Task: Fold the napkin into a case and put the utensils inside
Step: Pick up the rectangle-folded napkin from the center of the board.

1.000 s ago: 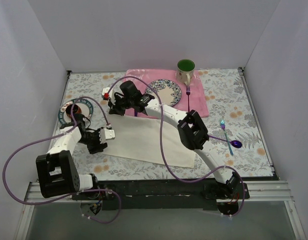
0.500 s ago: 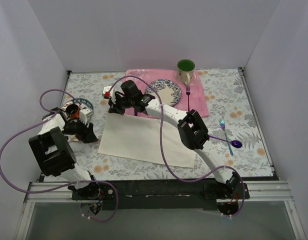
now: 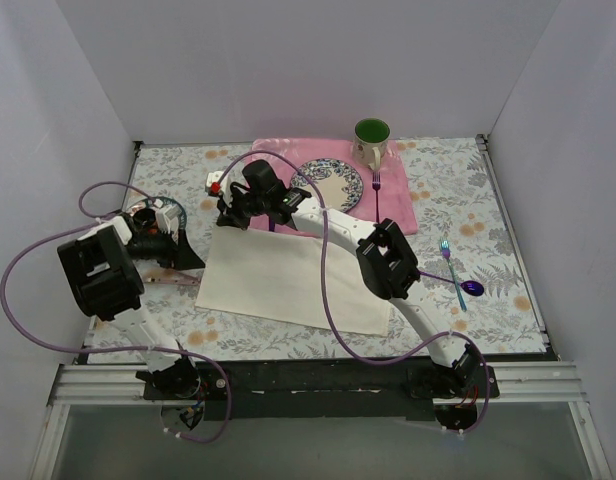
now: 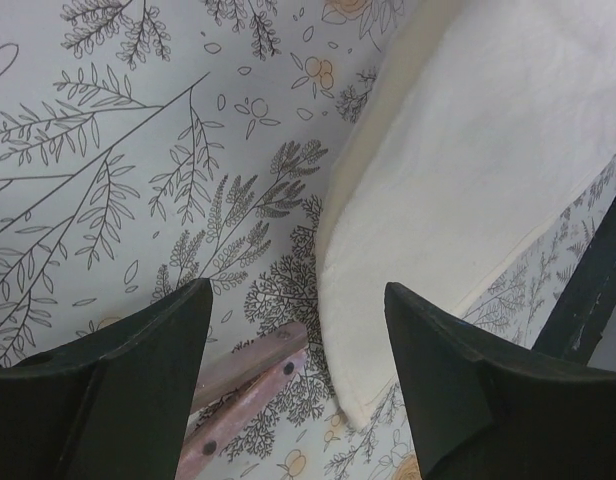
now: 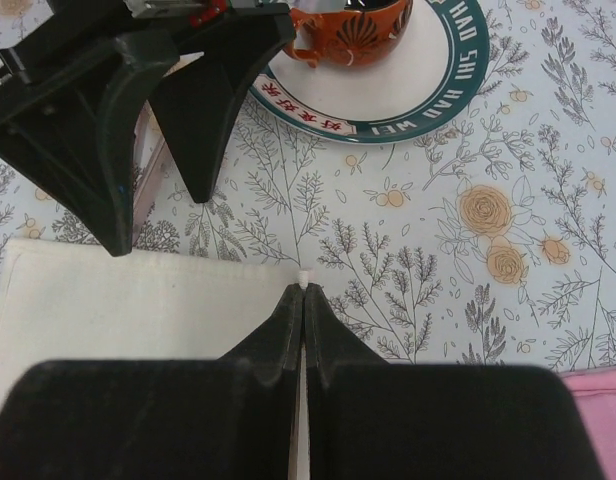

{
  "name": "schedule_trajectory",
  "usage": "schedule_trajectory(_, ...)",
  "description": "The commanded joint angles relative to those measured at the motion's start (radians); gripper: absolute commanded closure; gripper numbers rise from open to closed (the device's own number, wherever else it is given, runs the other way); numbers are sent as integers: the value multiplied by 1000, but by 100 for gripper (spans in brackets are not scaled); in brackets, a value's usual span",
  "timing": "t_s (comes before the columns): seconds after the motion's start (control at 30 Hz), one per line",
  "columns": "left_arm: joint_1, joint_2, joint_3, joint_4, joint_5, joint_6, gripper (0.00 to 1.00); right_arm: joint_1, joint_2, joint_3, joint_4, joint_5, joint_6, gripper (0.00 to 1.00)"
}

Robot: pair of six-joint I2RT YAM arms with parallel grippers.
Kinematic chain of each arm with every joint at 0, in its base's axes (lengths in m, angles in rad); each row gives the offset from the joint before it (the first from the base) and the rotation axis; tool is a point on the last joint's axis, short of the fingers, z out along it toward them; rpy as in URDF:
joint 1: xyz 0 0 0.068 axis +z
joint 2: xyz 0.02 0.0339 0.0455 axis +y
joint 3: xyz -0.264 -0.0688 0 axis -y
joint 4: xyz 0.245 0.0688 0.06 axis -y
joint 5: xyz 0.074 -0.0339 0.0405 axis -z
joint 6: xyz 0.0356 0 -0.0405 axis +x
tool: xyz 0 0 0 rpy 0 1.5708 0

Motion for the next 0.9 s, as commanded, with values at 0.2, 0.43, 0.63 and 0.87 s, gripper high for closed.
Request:
schedule_trajectory(0.2,-51,72,59,61,50,-67,35,-7,-87,-6,78,-17,19,99)
schedule_trajectory(0.43,-66,80,36,36,66,-28,40,-9,-89,-1,83,-19,20,99)
schedule_trajectory(0.63,-73,75,32,-20,72,10,46,-21,-90,-1,91,-11,22,99)
schedule_trajectory(0.87,-71,11,3,-124,53,79,56,-36,-92,2,91,-6,28,99)
